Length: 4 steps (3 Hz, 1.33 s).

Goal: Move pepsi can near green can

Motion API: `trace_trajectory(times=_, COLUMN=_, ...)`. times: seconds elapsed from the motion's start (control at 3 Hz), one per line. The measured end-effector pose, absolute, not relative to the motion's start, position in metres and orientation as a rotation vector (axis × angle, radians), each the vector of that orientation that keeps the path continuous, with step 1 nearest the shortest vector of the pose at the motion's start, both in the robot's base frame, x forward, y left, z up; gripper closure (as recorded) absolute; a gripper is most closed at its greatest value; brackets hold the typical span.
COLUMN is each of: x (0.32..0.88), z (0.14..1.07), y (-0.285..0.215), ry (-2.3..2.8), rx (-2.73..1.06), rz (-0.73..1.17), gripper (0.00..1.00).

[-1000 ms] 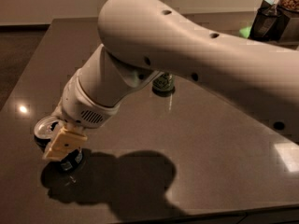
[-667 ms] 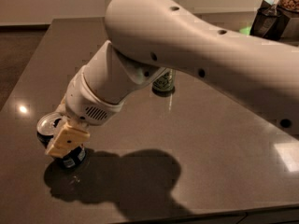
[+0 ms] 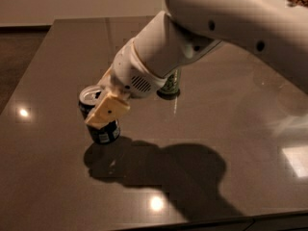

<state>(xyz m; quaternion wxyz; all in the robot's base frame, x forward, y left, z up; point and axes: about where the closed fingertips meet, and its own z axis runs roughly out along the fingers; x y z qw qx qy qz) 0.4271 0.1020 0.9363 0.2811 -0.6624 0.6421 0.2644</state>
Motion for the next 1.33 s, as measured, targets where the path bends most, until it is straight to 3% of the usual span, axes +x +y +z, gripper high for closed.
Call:
trace_trajectory(times=0.33, x=0.462, z=0.943, y=0.052, ry=1.808, rx=-1.694, rz=0.637, gripper=1.00)
trace_trajectory(times=1.33, x=0.511, z=0.923, y=-0.014, ry=1.926, rx=-1.537, rz=0.551, gripper=1.00)
